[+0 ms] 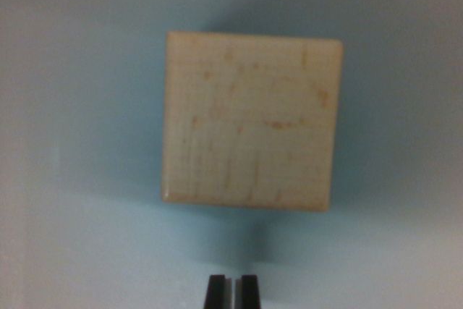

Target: Push wooden cube

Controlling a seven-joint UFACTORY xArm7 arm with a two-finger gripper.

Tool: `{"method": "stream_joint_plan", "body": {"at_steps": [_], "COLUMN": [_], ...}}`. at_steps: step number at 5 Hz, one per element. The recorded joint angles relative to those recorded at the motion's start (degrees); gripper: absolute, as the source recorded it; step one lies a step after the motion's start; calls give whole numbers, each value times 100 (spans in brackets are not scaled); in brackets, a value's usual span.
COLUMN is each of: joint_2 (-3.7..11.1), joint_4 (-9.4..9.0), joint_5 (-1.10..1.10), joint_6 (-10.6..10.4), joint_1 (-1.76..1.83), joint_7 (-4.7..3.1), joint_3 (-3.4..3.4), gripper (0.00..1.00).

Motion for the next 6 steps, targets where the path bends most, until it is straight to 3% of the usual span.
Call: {"method": "stream_joint_plan", "body": {"at_steps": [3, 4, 5, 6], "joint_2": [56, 140, 140, 249], "joint_4": [92, 232, 232, 411], "joint_5": [-5, -11, -11, -20], "joint_6": [37, 92, 92, 164], "joint_1": [-1, -3, -3, -5], "joint_7": [-9, -23, -23, -41], "joint_3": [-7, -17, -17, -30], "gripper": [100, 100, 100, 100]}}
